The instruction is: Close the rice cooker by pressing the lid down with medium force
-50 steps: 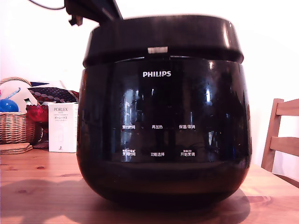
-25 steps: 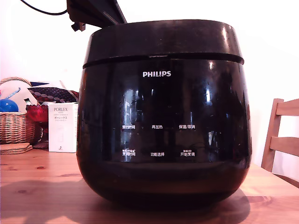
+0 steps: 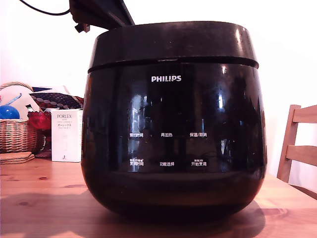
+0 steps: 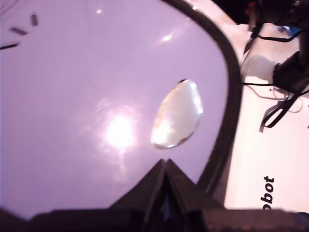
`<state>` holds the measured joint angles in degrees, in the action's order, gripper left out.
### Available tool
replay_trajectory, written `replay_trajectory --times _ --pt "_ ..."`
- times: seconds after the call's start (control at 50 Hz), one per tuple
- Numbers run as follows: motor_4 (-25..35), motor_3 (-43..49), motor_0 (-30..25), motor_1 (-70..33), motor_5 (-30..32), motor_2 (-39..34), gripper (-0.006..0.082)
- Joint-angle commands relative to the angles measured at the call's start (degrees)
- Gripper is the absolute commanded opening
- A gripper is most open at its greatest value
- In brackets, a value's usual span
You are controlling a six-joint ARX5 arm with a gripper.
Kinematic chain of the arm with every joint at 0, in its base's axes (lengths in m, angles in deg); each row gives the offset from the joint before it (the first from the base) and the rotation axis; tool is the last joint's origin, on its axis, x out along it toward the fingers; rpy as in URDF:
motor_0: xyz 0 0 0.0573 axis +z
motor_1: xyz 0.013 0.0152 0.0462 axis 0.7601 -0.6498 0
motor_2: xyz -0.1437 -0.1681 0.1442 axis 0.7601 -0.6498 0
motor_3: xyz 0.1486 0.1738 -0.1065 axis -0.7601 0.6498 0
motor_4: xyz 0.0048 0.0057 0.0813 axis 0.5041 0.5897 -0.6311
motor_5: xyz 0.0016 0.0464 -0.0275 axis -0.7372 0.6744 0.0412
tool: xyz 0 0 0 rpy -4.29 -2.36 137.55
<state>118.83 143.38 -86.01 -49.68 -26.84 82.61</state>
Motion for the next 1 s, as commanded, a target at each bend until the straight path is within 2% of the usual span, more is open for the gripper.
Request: replay_trajectory --times 0.0,0.44,0.68,0.98 --pt "-2.4 2.3 -0.6 -4.2 0.4 -6.4 -0.0024" --pt "-2.5 -1.2 -0.6 -4.2 0.2 -12.1 -0.0024" --pt "-2.2 -3.1 -0.6 -4.2 0.2 -12.2 -0.0024" --pt "1.2 -7.5 -0.5 -1.3 0.2 -12.1 -0.0024"
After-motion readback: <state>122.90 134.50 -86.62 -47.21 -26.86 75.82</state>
